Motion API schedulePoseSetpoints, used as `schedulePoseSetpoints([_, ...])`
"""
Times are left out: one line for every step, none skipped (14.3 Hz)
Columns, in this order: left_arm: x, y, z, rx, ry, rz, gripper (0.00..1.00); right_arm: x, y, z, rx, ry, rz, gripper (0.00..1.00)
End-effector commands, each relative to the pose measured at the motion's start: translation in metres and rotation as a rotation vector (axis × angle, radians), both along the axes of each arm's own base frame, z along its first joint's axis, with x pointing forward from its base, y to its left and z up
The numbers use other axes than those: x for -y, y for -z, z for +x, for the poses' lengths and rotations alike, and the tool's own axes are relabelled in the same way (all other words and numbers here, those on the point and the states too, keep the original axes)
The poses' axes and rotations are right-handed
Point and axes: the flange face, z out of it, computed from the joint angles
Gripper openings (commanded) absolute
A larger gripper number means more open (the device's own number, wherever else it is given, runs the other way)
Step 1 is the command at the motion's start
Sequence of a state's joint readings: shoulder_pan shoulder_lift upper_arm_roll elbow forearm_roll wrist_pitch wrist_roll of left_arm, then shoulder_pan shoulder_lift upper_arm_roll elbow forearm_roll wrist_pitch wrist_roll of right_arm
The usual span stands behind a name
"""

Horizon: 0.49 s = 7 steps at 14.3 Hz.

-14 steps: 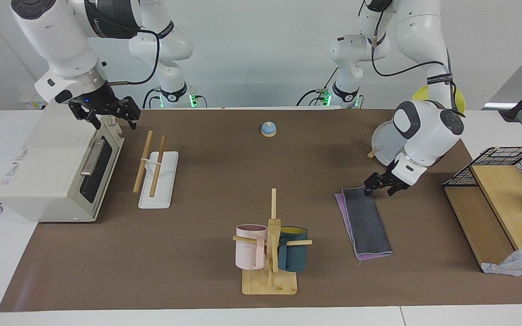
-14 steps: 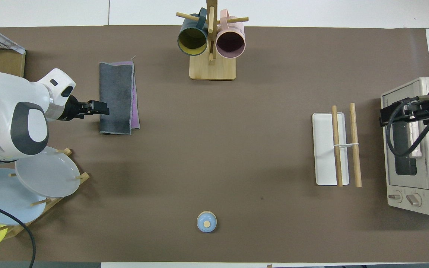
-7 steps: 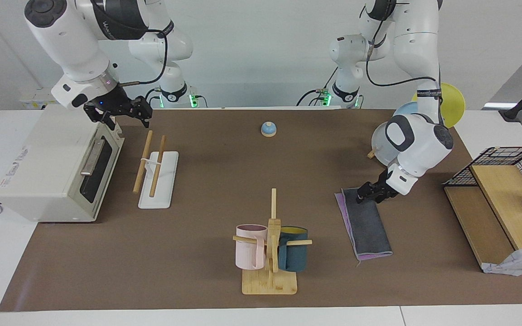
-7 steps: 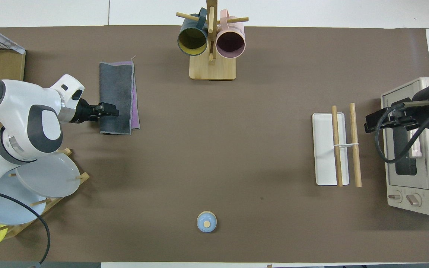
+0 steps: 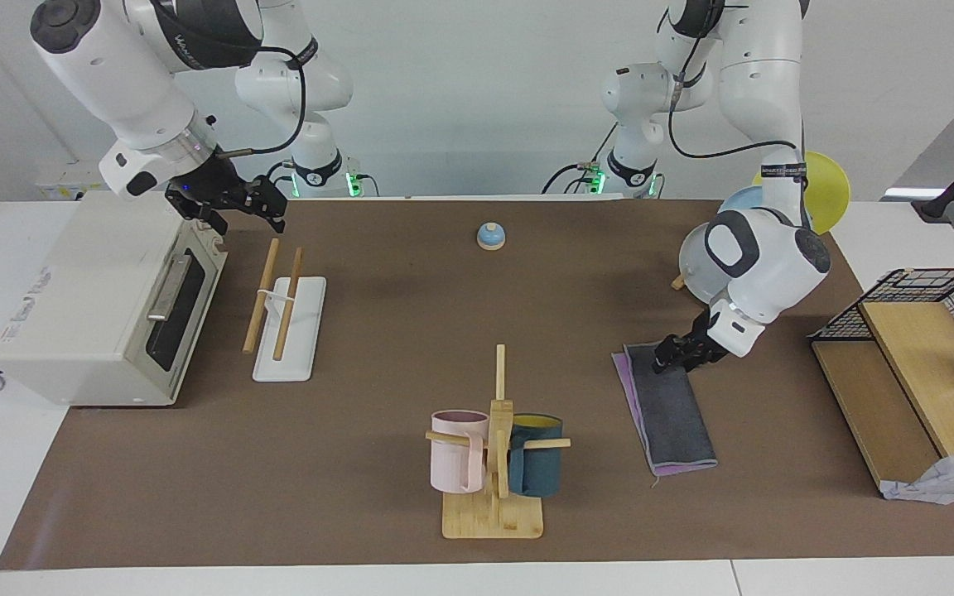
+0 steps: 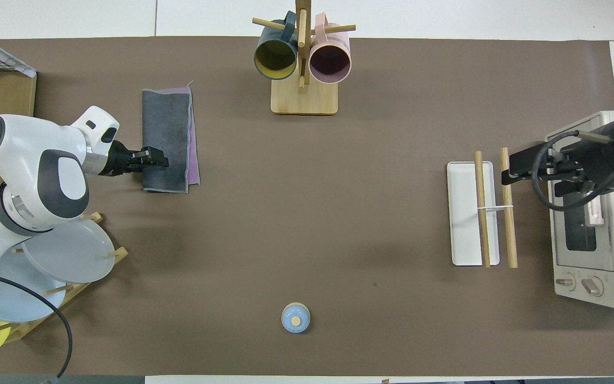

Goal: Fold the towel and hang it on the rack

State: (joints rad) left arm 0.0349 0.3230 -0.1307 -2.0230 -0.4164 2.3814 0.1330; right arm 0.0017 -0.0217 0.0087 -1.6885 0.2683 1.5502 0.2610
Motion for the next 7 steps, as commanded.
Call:
schedulePoseSetpoints([0.002,0.006,-0.006,-0.018,0.010,-0.021,0.51,-0.014,0.009,-0.009,0.001,0.219,0.112,1.00])
schedulePoseSetpoints([0.001,0.006,-0.006,-0.019,0.008,-0.022,0.41,-0.024,0.017,-0.007,-0.005,0.297,0.149,1.00])
schedulePoseSetpoints([0.001,0.006,-0.006,-0.021,0.007,-0.022,0.32,-0.033,0.019,-0.005,-0.009,0.351,0.189,1.00])
schedulePoseSetpoints([0.001,0.007,-0.006,-0.024,0.007,-0.023,0.19,-0.036,0.024,-0.004,-0.028,0.397,0.214,1.00])
schedulePoseSetpoints([0.000,0.006,-0.006,-0.029,0.006,-0.025,0.07,-0.041,0.028,-0.002,-0.039,0.433,0.235,1.00])
schedulePoseSetpoints([-0.003,0.005,-0.005,-0.033,0.001,-0.027,0.00,-0.057,0.035,-0.001,-0.050,0.450,0.257,1.00])
schedulePoseSetpoints([-0.006,0.004,-0.004,-0.032,-0.004,-0.028,0.00,-0.069,0.040,0.001,-0.054,0.494,0.279,1.00])
